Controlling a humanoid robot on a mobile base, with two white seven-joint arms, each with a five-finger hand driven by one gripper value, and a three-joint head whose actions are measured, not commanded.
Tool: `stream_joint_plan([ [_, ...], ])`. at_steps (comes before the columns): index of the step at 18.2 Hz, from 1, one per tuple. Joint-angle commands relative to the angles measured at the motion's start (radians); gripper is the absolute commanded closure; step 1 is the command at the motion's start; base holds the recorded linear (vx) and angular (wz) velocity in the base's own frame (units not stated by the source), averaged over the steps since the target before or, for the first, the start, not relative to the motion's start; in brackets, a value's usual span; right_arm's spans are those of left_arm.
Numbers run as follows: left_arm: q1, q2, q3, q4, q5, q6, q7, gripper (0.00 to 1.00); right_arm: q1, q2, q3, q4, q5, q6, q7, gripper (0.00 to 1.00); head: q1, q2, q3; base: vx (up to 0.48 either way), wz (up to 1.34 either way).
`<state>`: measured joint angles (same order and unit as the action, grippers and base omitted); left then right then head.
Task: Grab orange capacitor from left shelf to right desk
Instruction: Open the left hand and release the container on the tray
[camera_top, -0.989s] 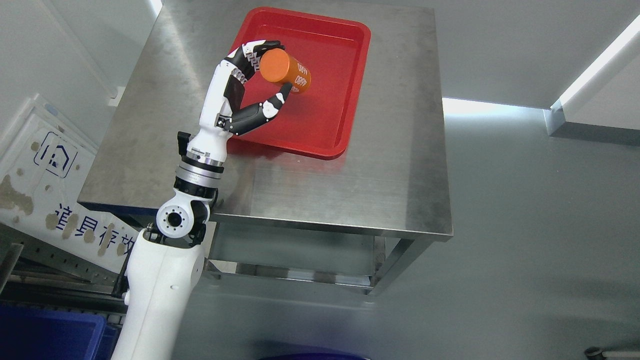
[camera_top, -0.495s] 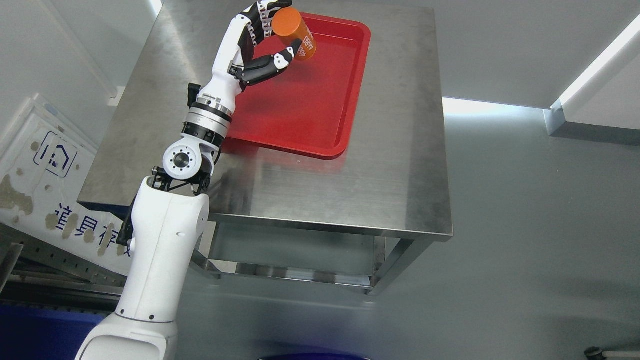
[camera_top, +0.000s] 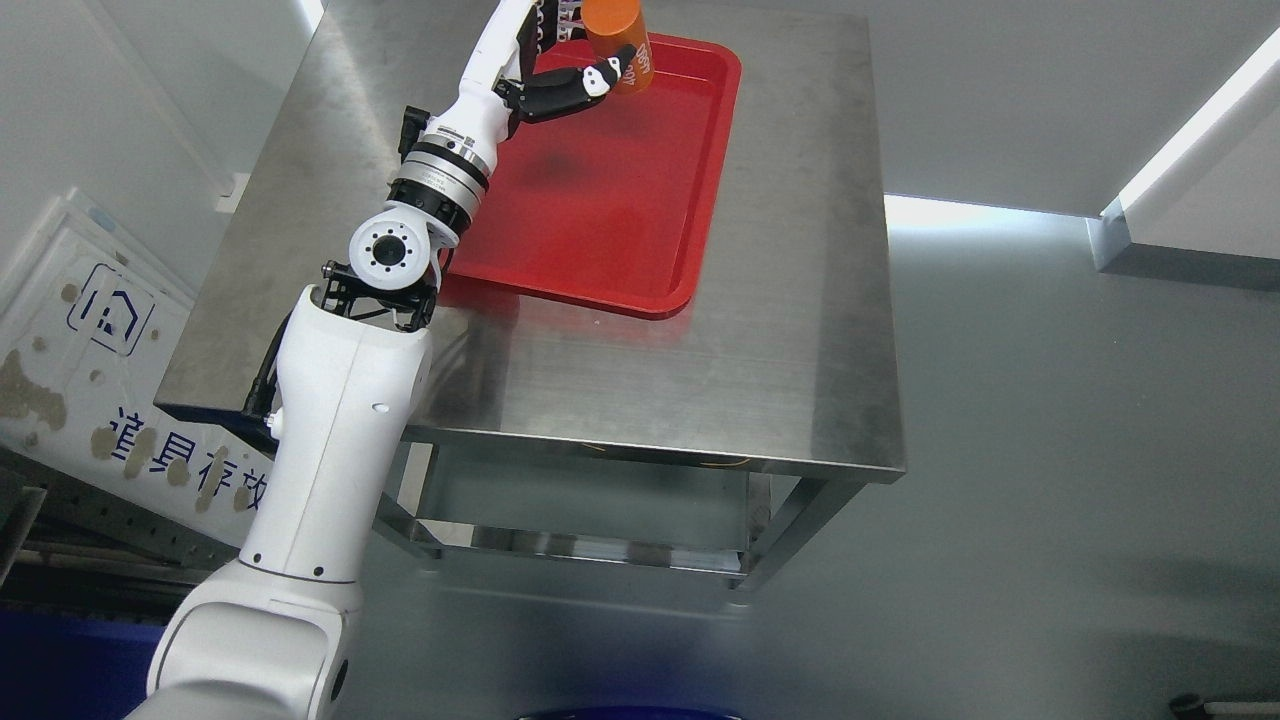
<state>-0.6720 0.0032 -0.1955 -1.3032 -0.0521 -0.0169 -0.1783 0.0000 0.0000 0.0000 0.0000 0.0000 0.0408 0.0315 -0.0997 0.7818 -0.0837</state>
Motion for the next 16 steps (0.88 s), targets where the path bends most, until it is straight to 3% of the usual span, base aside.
stream_joint_plan([
  [1,0.023,0.014,-0.032,0.071,-0.046,0.032,-0.038,0.96,0.034,-0.017,-0.012,-0.023,0.0,-0.001,-0.001,0.0,0.0,0.0,0.0,0.0,0.0],
  [5,0.042,0.014,-0.015,0.055,-0.045,0.035,-0.049,0.94,0.034,-0.017,-0.012,-0.023,0.0,-0.001,-0.001,0.0,0.0,0.0,0.0,0.0,0.0],
  [6,0.032,0.014,-0.01,0.049,-0.045,0.037,-0.049,0.89,0.034,-0.017,-0.012,-0.023,0.0,-0.001,-0.001,0.0,0.0,0.0,0.0,0.0,0.0],
  [10,-0.052,0.014,-0.001,0.045,-0.045,0.133,-0.038,0.16,0.034,-0.017,-0.012,-0.023,0.0,-0.001,-0.001,0.0,0.0,0.0,0.0,0.0,0.0],
  [16,-0.057,0.014,0.076,0.022,-0.043,0.138,-0.046,0.07,0.034,-0.017,-0.012,-0.023,0.0,-0.001,-0.001,0.0,0.0,0.0,0.0,0.0,0.0],
])
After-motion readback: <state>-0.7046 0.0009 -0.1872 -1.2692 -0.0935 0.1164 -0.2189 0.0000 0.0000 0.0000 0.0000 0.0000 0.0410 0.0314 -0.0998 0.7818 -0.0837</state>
